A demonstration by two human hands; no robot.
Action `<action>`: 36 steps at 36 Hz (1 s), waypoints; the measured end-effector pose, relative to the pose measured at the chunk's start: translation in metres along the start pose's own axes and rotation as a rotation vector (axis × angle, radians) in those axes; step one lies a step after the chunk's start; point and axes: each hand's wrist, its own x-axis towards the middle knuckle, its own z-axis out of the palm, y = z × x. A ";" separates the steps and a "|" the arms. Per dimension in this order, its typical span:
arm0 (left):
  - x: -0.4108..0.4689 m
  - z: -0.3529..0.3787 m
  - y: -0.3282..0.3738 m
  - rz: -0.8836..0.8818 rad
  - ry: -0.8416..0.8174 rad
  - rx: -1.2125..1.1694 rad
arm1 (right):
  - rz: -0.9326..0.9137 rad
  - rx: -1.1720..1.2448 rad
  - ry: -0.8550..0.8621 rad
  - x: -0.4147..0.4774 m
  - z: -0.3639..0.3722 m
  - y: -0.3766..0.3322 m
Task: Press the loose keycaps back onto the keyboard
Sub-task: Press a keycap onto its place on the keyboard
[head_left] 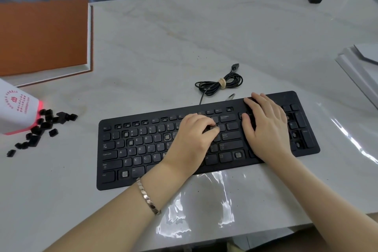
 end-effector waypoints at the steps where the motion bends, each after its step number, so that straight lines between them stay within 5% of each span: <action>1: 0.000 0.000 0.000 0.003 -0.003 0.003 | -0.001 0.001 0.000 0.000 0.000 0.000; 36: 0.018 -0.012 -0.005 0.139 -0.179 0.074 | 0.000 -0.003 -0.014 0.001 0.001 0.001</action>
